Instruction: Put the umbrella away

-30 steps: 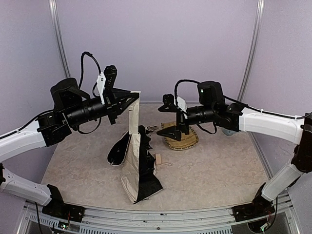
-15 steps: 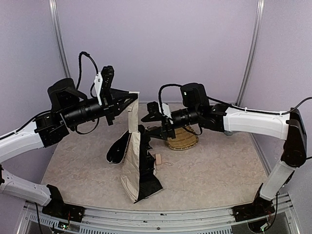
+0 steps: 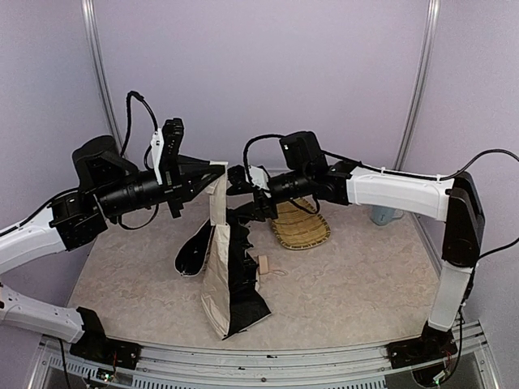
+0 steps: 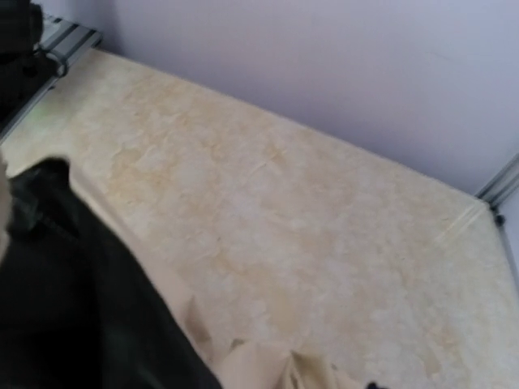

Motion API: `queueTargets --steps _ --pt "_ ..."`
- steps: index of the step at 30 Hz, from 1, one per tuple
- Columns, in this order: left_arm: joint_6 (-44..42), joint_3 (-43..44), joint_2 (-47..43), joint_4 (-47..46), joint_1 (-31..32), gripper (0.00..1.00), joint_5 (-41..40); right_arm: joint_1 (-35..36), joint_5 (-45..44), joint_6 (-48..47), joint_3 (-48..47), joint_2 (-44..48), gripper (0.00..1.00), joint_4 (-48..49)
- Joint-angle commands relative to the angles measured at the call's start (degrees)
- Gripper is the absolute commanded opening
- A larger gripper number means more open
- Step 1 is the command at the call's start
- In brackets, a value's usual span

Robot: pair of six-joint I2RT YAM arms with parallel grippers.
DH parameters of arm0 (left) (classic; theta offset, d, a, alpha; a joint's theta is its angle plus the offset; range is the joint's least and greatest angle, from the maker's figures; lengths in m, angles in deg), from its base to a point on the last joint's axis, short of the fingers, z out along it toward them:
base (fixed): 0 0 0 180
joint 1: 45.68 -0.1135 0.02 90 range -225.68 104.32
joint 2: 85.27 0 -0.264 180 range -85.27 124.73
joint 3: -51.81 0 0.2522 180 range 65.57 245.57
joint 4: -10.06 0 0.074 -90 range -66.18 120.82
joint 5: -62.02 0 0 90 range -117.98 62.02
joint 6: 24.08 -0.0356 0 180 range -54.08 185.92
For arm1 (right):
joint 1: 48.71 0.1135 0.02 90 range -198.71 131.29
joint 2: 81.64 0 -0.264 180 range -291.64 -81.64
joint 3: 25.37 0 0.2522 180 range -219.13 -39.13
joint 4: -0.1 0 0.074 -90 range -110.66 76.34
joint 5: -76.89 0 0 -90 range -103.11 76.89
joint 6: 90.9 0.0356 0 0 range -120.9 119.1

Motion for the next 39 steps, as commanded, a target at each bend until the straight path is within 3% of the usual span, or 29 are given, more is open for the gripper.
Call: queueTargets --steps 1,5,7,10,12,17,21,24,33,39 --pt "-1.0 -0.6 -1.7 0.3 0.5 0.00 -0.4 1.1 2.9 -3.4 -3.1 -3.4 0.56 -7.7" --pt "-1.5 -0.9 -1.8 0.7 0.4 0.00 -1.1 1.3 5.8 -5.4 -5.2 -4.2 0.59 -14.3" --pt "-1.7 -1.0 -1.6 0.9 0.4 0.00 -1.3 1.4 6.0 -5.7 -5.3 -4.2 0.53 -15.3" --pt "-1.9 -0.9 -1.3 0.9 0.4 0.00 -1.4 1.7 6.3 -4.6 -5.3 -4.9 0.33 -14.3" --pt "-2.0 -0.8 -1.3 1.3 0.4 0.00 -1.5 1.7 5.6 -2.2 -5.9 -5.2 0.01 -13.3" --pt "-2.4 -1.4 -3.1 3.0 0.3 0.00 -3.2 -2.1 2.8 7.9 0.2 0.6 0.00 -0.1" --pt "-2.4 -2.7 -5.3 3.6 0.1 0.00 -4.2 -9.0 6.7 19.9 16.5 8.0 0.00 20.3" --pt "-2.7 -3.1 -6.7 4.5 -0.1 0.00 -4.7 -10.8 6.5 22.9 25.1 10.3 0.00 30.3" --pt "-1.0 -4.3 -10.7 8.1 -2.4 0.00 -7.8 -14.6 -3.1 27.5 38.6 12.5 0.00 39.2" --pt "-0.1 -4.6 -12.2 9.3 -2.5 0.00 -8.1 -19.7 -4.2 32.5 41.4 12.0 0.00 41.9"
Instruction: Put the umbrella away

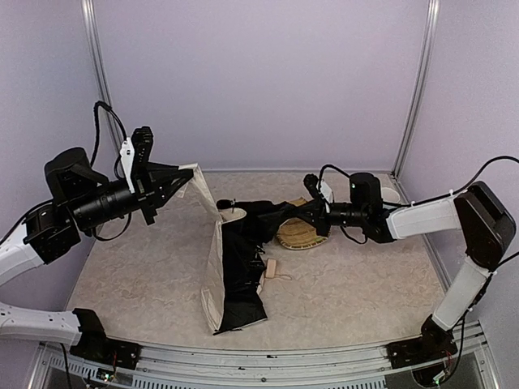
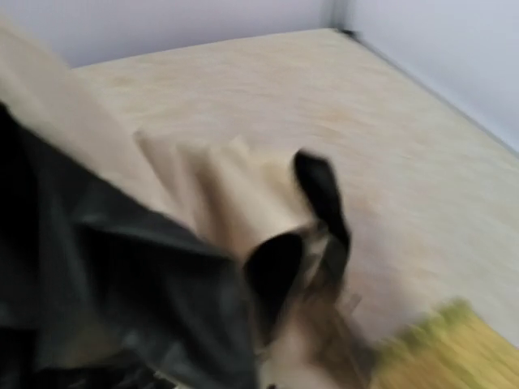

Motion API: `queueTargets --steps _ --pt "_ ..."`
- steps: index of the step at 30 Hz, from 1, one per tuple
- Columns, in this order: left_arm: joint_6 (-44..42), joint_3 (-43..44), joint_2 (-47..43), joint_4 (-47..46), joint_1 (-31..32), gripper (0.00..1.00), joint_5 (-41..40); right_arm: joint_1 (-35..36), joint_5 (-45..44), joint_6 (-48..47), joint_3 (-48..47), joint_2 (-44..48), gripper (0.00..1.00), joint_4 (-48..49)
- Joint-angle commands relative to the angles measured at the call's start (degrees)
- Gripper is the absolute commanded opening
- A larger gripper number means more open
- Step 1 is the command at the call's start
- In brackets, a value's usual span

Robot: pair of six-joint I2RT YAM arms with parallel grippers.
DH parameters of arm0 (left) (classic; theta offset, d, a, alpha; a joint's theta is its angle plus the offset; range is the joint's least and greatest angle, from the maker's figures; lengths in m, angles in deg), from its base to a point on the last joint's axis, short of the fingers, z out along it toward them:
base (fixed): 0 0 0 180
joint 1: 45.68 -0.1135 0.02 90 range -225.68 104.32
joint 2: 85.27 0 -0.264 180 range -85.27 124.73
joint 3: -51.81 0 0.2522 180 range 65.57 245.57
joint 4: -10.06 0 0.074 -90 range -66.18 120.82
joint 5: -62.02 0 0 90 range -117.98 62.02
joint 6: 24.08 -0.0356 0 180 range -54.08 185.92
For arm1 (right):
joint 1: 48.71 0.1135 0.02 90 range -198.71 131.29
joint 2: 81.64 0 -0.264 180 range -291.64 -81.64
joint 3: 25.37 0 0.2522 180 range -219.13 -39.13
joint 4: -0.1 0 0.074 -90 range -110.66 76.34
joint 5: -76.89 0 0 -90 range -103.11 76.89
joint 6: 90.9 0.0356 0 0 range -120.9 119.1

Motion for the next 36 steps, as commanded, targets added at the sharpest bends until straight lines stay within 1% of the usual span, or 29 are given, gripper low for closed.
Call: queueTargets --steps 1,7,10,13,15,17,18,21,23,24,26,29,32,34,36 --pt "1.0 0.1 -1.2 1.6 -0.4 0.00 -1.0 -2.9 -3.3 4.7 1.2 1.7 0.00 5.1" --pt "1.3 0.1 -1.2 3.6 -0.6 0.00 -3.2 -3.8 -4.9 4.6 2.2 2.9 0.00 5.2" --pt "2.6 -1.5 -0.5 3.9 -2.4 0.00 -4.9 -3.5 -2.2 4.2 3.3 4.1 0.00 5.1" --pt "6.2 -4.0 0.9 3.9 -6.1 0.00 -2.9 -0.3 -1.6 -0.5 6.1 7.5 0.00 1.4" --pt "8.5 -5.9 1.2 3.3 -7.7 0.00 0.0 2.6 -5.0 -4.3 9.7 11.0 0.00 0.7" --pt "10.0 -7.8 0.8 2.5 -8.0 0.00 1.8 5.0 -8.5 -6.0 12.3 13.0 0.00 -0.5" --pt "11.0 -8.5 0.6 2.1 -8.0 0.00 2.4 6.0 -9.2 -6.1 12.9 13.2 0.03 -2.3" --pt "12.7 -9.4 0.6 2.9 -8.0 0.00 5.3 6.9 -10.7 -3.9 11.6 12.6 0.28 -11.3" --pt "14.1 -9.5 0.8 3.5 -7.9 0.00 7.8 6.9 -13.0 -2.3 11.4 13.8 0.37 -15.6" --pt "14.7 -9.7 0.8 3.5 -7.6 0.00 9.3 6.9 -14.2 -1.7 11.8 15.4 0.41 -16.9" --pt "15.2 -9.9 1.1 4.0 -6.0 0.00 11.0 6.9 -15.5 -1.2 12.3 19.1 0.52 -18.8" --pt "14.6 -9.4 1.8 6.1 -2.8 0.00 9.4 6.6 -15.4 -1.3 10.2 23.7 0.71 -20.7" --pt "13.7 -8.3 2.5 7.3 -0.2 0.00 8.4 6.5 -12.7 -1.4 3.5 23.0 0.82 -22.9" --pt "13.5 -7.9 2.6 6.8 1.2 0.00 7.5 6.6 -9.6 -0.3 -4.0 19.8 0.85 -25.6" --pt "13.7 -7.8 2.8 6.0 2.4 0.00 7.0 7.2 -7.3 2.4 -12.9 15.4 0.85 -29.4"
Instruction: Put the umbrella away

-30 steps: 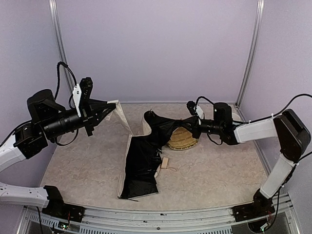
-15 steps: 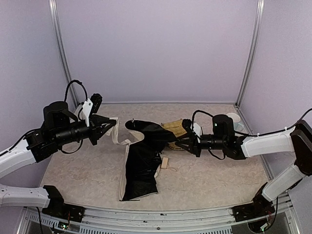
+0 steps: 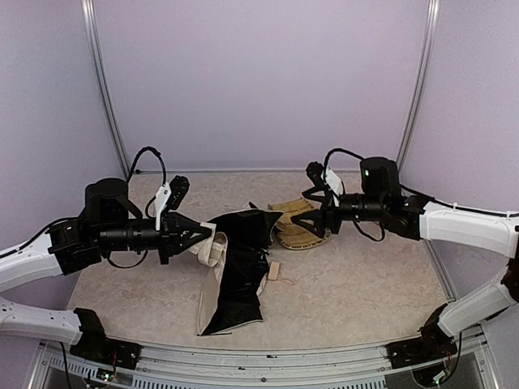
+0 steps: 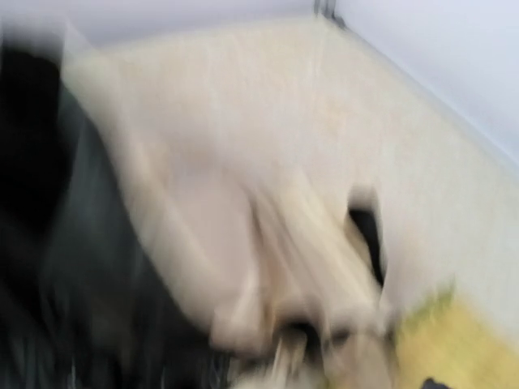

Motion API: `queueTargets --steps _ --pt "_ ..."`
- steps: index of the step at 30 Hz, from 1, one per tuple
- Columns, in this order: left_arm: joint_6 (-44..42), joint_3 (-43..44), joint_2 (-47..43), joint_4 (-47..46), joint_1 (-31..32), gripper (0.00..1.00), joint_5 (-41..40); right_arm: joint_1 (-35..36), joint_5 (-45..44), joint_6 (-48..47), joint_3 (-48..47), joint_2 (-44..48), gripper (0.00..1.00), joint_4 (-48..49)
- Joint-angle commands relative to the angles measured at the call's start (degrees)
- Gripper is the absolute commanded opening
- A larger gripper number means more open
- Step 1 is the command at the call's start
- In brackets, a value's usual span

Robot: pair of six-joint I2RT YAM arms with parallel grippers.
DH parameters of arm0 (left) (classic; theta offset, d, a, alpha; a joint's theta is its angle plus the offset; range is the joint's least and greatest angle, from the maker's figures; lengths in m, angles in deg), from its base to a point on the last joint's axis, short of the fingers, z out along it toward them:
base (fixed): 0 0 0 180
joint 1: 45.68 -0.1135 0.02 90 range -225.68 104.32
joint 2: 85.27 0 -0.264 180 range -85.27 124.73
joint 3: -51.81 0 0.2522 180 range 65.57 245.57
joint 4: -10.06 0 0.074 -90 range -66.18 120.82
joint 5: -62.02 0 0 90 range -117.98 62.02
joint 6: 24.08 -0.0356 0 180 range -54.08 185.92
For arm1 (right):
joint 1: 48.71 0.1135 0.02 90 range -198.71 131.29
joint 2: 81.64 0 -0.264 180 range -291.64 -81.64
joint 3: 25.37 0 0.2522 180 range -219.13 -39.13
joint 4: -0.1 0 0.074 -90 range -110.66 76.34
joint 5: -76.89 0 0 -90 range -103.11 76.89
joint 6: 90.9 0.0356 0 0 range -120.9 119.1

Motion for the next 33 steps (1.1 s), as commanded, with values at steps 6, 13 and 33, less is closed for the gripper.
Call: queueTargets --steps 6,13,33 --pt "0.9 0.1 -0.4 -1.0 4.9 0.00 -2.6 6.8 3.6 2.8 -33.8 -19.4 0.87 -13.0" --pt "2.6 -0.5 -2.9 0.5 6.9 0.00 -4.5 14.1 7.1 -3.8 -45.1 -32.4 0.87 -25.6" --pt "26.4 -5.9 -13.3 15.3 19.0 0.00 -19.1 18.9 -5.2 -9.8 0.1 -15.2 0.00 5.0"
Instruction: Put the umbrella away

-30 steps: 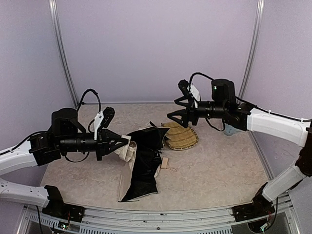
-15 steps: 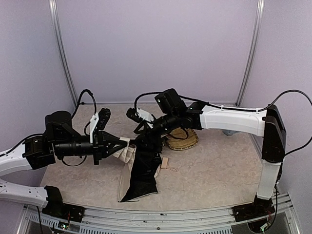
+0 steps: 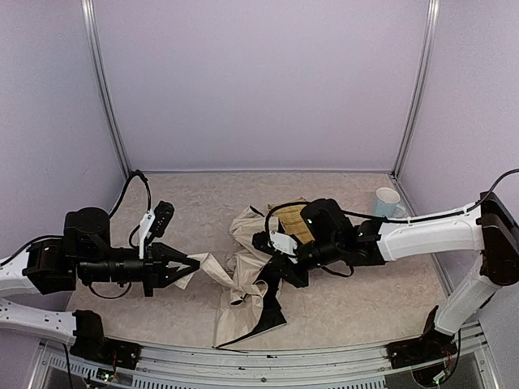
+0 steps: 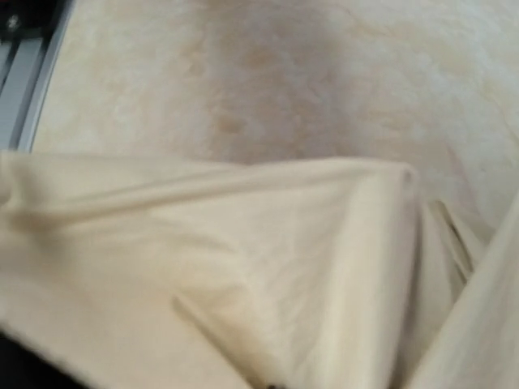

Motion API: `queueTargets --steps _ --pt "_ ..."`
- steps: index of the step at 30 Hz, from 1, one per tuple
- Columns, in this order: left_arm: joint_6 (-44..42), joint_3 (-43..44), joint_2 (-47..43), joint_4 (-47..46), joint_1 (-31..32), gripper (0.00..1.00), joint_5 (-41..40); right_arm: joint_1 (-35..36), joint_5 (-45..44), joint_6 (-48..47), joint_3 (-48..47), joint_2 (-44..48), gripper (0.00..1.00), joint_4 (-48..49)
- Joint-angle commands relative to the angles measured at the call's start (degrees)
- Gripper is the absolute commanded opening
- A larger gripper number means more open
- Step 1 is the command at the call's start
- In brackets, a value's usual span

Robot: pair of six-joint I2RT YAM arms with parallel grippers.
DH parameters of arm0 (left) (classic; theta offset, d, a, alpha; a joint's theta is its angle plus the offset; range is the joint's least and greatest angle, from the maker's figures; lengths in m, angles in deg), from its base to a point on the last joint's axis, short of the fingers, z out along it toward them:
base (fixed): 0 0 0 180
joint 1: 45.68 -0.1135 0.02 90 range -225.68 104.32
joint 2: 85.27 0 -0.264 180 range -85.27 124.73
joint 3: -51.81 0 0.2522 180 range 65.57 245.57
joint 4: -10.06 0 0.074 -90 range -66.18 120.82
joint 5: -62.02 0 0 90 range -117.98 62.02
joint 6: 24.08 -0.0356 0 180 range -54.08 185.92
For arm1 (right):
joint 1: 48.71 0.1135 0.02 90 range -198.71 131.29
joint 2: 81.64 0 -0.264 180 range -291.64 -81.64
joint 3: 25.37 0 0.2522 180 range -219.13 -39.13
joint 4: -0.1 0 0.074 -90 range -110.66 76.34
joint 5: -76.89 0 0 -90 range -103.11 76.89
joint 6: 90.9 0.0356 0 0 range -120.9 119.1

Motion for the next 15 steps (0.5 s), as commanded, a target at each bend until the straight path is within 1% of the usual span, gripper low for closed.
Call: queueTargets --steps 1,3,5,7,11,13,15 --pt "12.1 -4.1 -2.4 5.0 2.4 0.00 -4.7 1.1 -5.4 -4.2 6.6 -1.3 0.00 13.0" --pt "15.7 -6.7 -3.1 4.9 3.9 0.00 -5.1 1.1 -9.0 -4.0 6.4 -3.9 0.00 13.3" --pt "17.9 -8.7 -2.9 4.0 6.0 0.00 -4.3 0.8 -10.5 -3.9 6.2 -5.6 0.00 14.5" --pt "18.9 -10.0 -1.5 3.0 9.7 0.00 -4.0 0.3 -10.8 -3.8 5.7 -6.5 0.05 15.5" --pt "17.1 -9.2 6.2 2.7 18.2 0.00 -3.8 -0.7 -11.1 -3.2 3.5 -6.5 0.23 14.7" --pt "14.8 -7.1 11.4 2.1 21.5 0.00 -3.4 -1.4 -10.2 -2.5 2.8 -5.1 0.38 14.1" --pt "11.7 -4.9 15.6 1.7 23.7 0.05 -3.6 -2.2 -8.5 -1.9 2.0 -3.0 0.53 12.8"
